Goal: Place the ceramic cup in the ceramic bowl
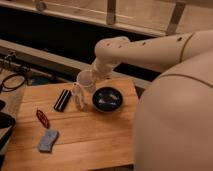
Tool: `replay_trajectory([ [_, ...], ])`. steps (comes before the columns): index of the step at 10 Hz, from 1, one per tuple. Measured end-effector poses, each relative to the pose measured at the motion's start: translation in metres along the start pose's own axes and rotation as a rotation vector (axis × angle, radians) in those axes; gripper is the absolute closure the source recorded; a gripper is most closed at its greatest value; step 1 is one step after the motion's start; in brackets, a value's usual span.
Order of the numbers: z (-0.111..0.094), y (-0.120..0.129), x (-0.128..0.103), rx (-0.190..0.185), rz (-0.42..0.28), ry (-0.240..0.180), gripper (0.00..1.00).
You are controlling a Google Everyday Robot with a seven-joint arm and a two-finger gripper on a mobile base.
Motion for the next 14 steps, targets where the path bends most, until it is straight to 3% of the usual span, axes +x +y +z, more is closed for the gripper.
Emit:
replay_trajectory([
  [2,-0.013,-0.035,-0.008,-0.012,0.091,-0.041,1.00],
  [4,-0.021,-0.073,-0.013,-0.015,0.197,-0.055,1.00],
  [7,-0.017,-0.088,-0.006,-0.012,0.171,-0.043,1.00],
  [11,0.014,-0.055,0.002,-0.010,0.142,-0.013,1.00],
  [14,0.032,-0.064,0.011,-0.013,0.129,-0.001,1.00],
])
